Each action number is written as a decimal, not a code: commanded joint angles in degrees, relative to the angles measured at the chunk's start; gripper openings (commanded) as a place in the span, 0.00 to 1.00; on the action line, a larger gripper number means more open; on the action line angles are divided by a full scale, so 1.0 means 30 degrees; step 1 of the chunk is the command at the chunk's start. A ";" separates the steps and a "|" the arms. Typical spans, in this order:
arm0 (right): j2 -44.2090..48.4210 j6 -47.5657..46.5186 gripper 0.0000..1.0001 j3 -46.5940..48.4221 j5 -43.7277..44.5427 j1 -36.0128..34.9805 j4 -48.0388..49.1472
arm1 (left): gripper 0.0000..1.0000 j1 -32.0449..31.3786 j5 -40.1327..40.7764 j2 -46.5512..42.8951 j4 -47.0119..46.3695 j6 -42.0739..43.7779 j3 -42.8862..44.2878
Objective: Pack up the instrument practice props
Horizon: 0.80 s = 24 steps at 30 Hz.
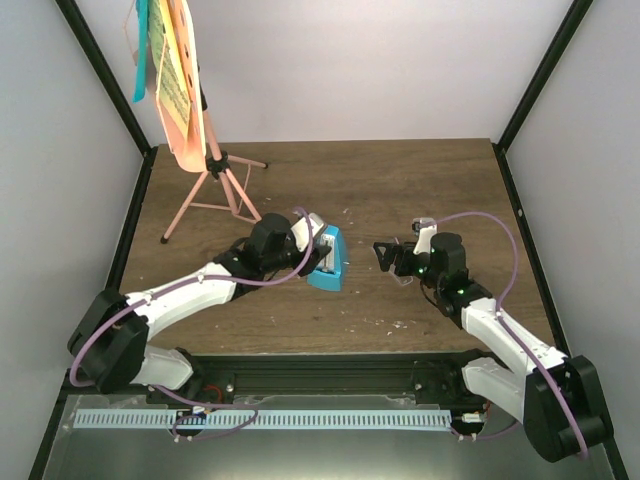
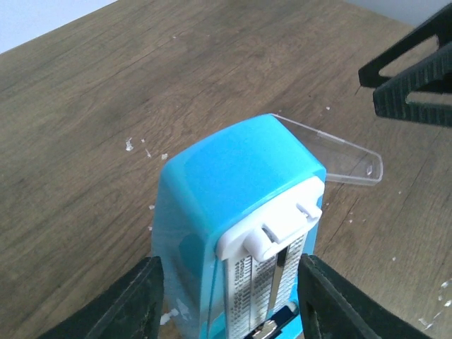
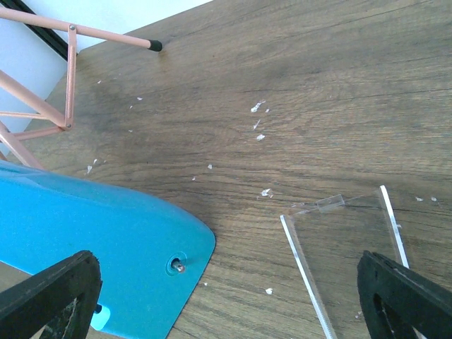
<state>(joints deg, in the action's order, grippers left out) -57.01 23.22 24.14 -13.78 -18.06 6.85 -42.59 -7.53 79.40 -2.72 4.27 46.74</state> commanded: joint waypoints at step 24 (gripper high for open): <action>-0.0865 0.2444 1.00 -0.1154 -0.8282 0.0118 0.1625 | 0.85 0.3653 -0.7213 -0.2661 -0.3412 -1.0566 -0.4876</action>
<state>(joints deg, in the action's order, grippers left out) -57.32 27.62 22.24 -31.31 -18.09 7.42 -32.05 -24.36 68.45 -8.34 -24.95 32.18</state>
